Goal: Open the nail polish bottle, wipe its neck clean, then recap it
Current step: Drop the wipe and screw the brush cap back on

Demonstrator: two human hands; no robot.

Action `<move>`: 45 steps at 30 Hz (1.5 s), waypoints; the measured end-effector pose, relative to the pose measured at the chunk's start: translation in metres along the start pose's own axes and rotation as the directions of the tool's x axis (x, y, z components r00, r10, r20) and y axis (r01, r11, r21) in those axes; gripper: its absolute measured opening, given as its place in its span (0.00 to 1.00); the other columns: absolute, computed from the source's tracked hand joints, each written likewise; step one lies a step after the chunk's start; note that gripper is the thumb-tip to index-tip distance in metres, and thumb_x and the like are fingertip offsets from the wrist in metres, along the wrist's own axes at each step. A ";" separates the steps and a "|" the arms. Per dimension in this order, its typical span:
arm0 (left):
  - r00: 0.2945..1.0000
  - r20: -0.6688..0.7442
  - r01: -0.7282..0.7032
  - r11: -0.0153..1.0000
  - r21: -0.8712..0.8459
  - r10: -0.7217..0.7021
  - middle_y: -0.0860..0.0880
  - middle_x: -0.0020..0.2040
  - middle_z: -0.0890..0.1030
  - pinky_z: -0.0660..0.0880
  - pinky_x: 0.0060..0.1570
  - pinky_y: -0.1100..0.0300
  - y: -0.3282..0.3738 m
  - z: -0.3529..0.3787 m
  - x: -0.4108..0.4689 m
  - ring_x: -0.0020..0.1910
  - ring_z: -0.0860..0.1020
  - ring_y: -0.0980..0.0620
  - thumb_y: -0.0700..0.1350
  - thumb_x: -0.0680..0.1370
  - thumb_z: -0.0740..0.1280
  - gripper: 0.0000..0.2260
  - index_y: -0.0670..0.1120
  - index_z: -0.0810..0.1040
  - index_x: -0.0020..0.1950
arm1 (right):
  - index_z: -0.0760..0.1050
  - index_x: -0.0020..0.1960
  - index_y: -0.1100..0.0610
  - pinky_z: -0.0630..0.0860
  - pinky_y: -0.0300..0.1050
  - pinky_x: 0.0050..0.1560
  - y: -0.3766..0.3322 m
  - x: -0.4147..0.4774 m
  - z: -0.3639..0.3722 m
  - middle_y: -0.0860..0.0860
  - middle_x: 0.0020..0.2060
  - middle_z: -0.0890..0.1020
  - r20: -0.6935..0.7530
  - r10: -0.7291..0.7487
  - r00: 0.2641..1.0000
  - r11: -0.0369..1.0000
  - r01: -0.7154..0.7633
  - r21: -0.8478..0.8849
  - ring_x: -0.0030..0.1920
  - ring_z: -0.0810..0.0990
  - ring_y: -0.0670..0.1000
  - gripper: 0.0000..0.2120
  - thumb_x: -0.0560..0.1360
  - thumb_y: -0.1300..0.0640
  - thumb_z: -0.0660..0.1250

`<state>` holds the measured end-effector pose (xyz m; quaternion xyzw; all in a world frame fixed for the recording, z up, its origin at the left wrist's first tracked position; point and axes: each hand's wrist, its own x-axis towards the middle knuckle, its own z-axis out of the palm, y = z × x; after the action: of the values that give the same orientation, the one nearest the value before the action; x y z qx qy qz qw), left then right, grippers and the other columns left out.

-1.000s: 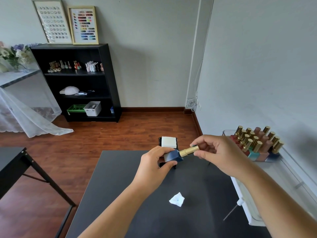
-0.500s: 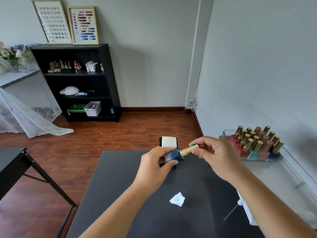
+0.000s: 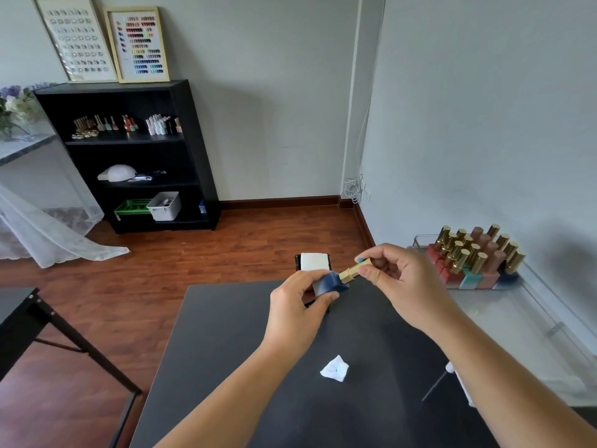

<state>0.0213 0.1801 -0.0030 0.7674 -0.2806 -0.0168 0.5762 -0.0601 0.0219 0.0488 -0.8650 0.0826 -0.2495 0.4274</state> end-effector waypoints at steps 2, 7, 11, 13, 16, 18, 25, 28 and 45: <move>0.996 0.093 0.012 1.000 -0.018 -0.010 0.62 0.51 0.81 0.74 0.52 0.71 0.005 0.009 0.004 0.52 0.78 0.64 0.43 0.72 0.73 0.15 0.59 0.79 0.55 | 0.81 0.45 0.47 0.76 0.38 0.40 0.000 -0.003 -0.013 0.48 0.35 0.81 -0.027 0.027 0.999 0.998 -0.026 0.058 0.38 0.79 0.49 0.06 0.72 0.57 0.70; 0.966 0.257 0.015 1.000 -0.008 -0.013 0.60 0.59 0.77 0.71 0.60 0.68 0.018 0.049 0.011 0.60 0.74 0.64 0.48 0.72 0.74 0.26 0.56 0.70 0.67 | 0.81 0.44 0.48 0.79 0.42 0.46 0.008 -0.013 -0.066 0.53 0.39 0.84 -0.148 0.072 0.986 0.992 -0.055 0.118 0.43 0.82 0.53 0.07 0.72 0.60 0.70; 0.924 0.381 -0.068 0.993 0.100 0.025 0.55 0.69 0.72 0.67 0.66 0.61 0.028 0.098 0.015 0.67 0.70 0.57 0.53 0.73 0.72 0.29 0.54 0.66 0.71 | 0.80 0.43 0.47 0.78 0.35 0.43 0.026 -0.030 -0.115 0.49 0.39 0.83 -0.252 0.124 0.960 0.992 -0.128 0.003 0.41 0.82 0.51 0.08 0.72 0.61 0.70; 0.879 0.476 -0.129 0.973 0.189 0.024 0.53 0.73 0.67 0.63 0.68 0.60 0.031 0.125 0.015 0.71 0.66 0.54 0.57 0.73 0.70 0.32 0.51 0.62 0.74 | 0.80 0.45 0.50 0.79 0.38 0.43 0.038 -0.040 -0.134 0.49 0.40 0.83 -0.273 0.160 0.949 0.983 -0.179 -0.045 0.40 0.82 0.51 0.06 0.73 0.60 0.69; 0.803 0.596 -0.218 0.927 0.306 -0.007 0.52 0.78 0.58 0.58 0.73 0.55 0.030 0.156 0.013 0.76 0.58 0.52 0.61 0.74 0.66 0.37 0.50 0.54 0.77 | 0.79 0.44 0.47 0.74 0.29 0.38 0.054 -0.052 -0.151 0.48 0.38 0.83 -0.299 0.178 0.938 0.970 -0.219 -0.110 0.38 0.79 0.44 0.06 0.73 0.59 0.69; 0.775 0.632 -0.259 0.906 0.336 -0.012 0.53 0.80 0.52 0.55 0.74 0.53 0.026 0.169 0.012 0.78 0.54 0.52 0.65 0.74 0.62 0.39 0.50 0.49 0.78 | 0.79 0.44 0.47 0.71 0.26 0.35 0.067 -0.058 -0.157 0.45 0.37 0.82 -0.308 0.191 0.932 0.961 -0.241 -0.134 0.35 0.77 0.38 0.05 0.73 0.58 0.69; 0.766 0.642 -0.395 0.811 0.433 0.031 0.56 0.79 0.42 0.41 0.75 0.52 0.015 0.175 0.011 0.77 0.41 0.57 0.73 0.68 0.44 0.43 0.53 0.40 0.77 | 0.79 0.46 0.47 0.72 0.29 0.36 0.105 -0.062 -0.164 0.43 0.37 0.81 -0.279 0.244 0.929 0.941 -0.296 -0.163 0.38 0.77 0.39 0.05 0.74 0.57 0.68; 0.767 0.641 -0.403 0.800 0.444 0.031 0.57 0.78 0.40 0.39 0.74 0.54 0.013 0.176 0.010 0.75 0.38 0.60 0.74 0.68 0.42 0.43 0.53 0.39 0.77 | 0.78 0.46 0.47 0.71 0.34 0.37 0.120 -0.057 -0.162 0.44 0.38 0.80 -0.246 0.269 0.931 0.926 -0.320 -0.201 0.37 0.76 0.44 0.05 0.74 0.57 0.68; 0.774 0.631 -0.344 0.869 0.355 0.048 0.56 0.79 0.44 0.43 0.75 0.54 0.013 0.168 0.008 0.78 0.46 0.56 0.73 0.70 0.44 0.40 0.55 0.42 0.77 | 0.73 0.60 0.46 0.66 0.30 0.28 0.119 -0.062 -0.153 0.43 0.32 0.76 -0.262 0.288 0.921 0.881 -0.362 -0.305 0.30 0.73 0.42 0.18 0.71 0.49 0.71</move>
<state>-0.0355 0.0271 -0.0456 0.7987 -0.5261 -0.1328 0.2602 -0.1821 -0.1370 0.0113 -0.8692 0.3144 -0.2447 0.2928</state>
